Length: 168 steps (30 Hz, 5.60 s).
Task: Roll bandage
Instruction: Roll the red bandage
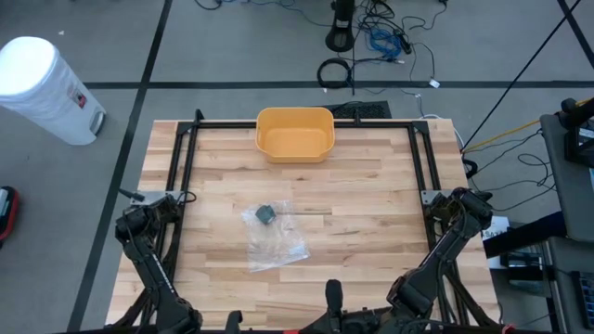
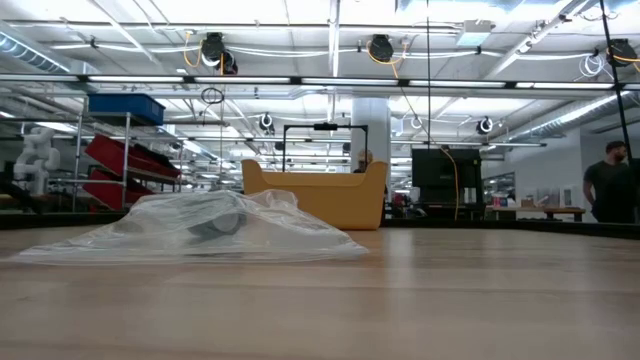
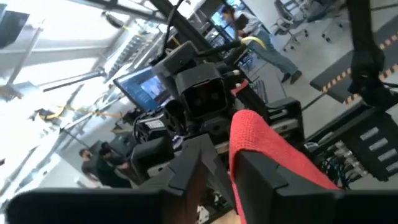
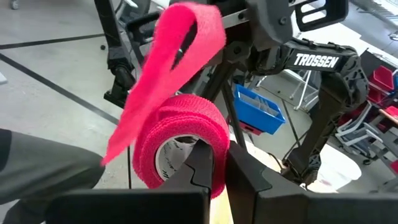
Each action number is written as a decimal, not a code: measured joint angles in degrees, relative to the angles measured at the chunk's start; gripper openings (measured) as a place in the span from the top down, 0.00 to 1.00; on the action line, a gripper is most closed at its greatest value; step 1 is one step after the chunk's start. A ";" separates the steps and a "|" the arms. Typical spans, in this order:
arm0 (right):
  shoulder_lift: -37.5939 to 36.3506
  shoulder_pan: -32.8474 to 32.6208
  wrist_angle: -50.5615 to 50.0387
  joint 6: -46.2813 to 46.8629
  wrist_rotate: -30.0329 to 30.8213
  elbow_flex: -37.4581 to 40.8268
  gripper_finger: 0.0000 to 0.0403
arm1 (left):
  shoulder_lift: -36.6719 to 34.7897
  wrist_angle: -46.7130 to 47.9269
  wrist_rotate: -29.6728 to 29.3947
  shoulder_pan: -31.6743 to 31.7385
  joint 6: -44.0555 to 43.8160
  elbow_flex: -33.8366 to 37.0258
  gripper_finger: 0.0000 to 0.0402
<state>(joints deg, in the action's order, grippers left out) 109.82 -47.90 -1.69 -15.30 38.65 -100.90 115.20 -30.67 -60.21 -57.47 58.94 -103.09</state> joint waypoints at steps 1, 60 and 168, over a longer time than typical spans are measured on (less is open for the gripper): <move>0.00 0.00 0.01 0.05 0.00 0.00 0.96 | 0.00 -0.92 -0.54 0.00 -0.02 0.00 0.74; 0.02 -1.35 -0.24 1.81 0.00 0.04 0.96 | -0.04 -7.41 -20.37 -3.71 0.15 0.00 0.65; 0.02 -1.18 4.02 2.65 0.22 0.04 0.96 | 6.45 1.09 -3.86 -2.20 51.35 0.04 0.62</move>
<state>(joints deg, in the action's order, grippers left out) 109.84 -49.08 2.33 -12.65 38.87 -100.86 121.64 -29.57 -64.07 -59.67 110.28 -103.04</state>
